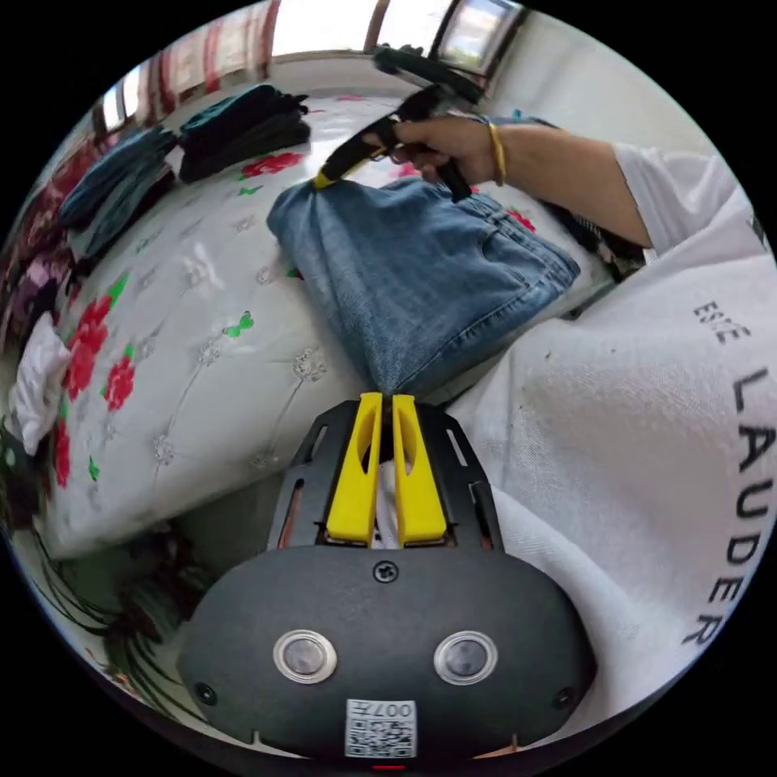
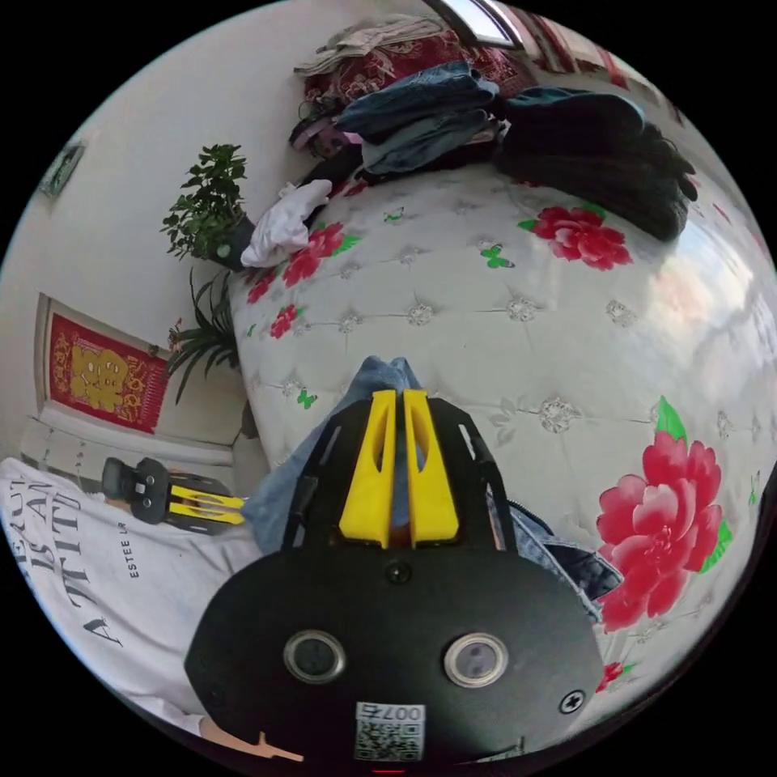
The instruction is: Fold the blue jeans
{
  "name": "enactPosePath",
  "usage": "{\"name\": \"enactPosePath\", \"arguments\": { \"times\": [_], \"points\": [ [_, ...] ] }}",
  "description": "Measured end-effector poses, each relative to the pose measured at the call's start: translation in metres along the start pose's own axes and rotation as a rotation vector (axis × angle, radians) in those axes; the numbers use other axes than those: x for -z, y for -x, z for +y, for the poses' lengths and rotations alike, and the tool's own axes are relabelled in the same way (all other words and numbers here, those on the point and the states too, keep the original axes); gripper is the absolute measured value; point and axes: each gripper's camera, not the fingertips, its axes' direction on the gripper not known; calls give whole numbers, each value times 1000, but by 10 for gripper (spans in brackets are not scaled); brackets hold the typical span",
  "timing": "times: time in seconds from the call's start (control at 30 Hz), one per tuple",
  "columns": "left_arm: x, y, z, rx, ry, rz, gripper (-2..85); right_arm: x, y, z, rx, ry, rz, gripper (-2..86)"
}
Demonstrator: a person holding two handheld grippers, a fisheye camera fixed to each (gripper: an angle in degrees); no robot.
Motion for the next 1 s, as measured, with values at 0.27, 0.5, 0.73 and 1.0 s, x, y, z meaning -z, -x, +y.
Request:
{"name": "enactPosePath", "arguments": {
  "times": [0.27,0.5,0.73,1.0],
  "points": [
    [35,141,7,229,-91,259,96,127,-62,119,-275,-267,-16,103],
    [-20,233,-69,261,-3,556,138,155,-134,300,-689,-373,-222,128],
    [-70,268,-122,216,178,633,64,119,-144,311,-691,-304,-275,104],
    [12,320,-203,124,27,695,36,199,-130,226,-522,-382,-318,56]
  ]
}}
